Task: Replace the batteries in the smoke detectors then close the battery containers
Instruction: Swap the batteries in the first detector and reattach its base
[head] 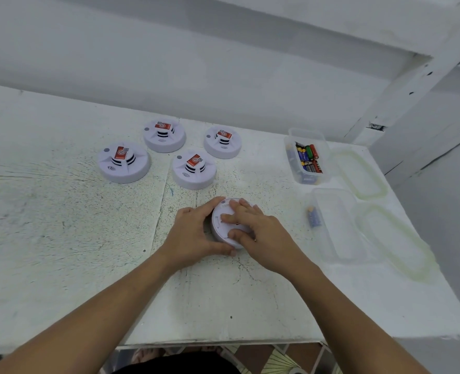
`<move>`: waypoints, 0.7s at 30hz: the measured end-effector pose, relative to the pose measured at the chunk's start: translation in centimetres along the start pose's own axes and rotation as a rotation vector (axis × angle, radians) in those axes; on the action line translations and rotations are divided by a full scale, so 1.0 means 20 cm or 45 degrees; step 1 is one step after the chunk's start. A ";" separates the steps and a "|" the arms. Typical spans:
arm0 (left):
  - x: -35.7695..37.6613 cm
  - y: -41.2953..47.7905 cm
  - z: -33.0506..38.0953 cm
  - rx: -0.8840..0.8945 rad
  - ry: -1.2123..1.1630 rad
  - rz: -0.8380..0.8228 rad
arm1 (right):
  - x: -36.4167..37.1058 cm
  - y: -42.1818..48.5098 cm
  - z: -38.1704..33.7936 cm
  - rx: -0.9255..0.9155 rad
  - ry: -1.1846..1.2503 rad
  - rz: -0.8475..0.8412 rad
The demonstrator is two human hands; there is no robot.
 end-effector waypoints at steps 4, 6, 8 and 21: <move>0.00 0.00 -0.04 -0.040 -0.018 0.001 | -0.04 -0.03 0.06 0.113 0.409 0.019; 0.00 0.00 -0.05 -0.051 -0.036 0.002 | -0.07 -0.04 0.10 0.166 0.568 0.074; 0.00 0.00 -0.06 -0.051 -0.037 0.009 | -0.07 -0.06 0.12 0.171 0.498 0.090; -0.05 -0.03 -0.02 -0.124 -0.489 0.162 | -0.05 -0.11 0.16 0.133 1.008 0.129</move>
Point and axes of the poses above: each hand's wrist, its own y-axis towards the middle knuckle, its own x-axis out of the palm, z = x × y, the point moved 8 cm from there along y, towards the middle knuckle, and after that the axes turned 12 degrees about -y, right-handed, at the moved point
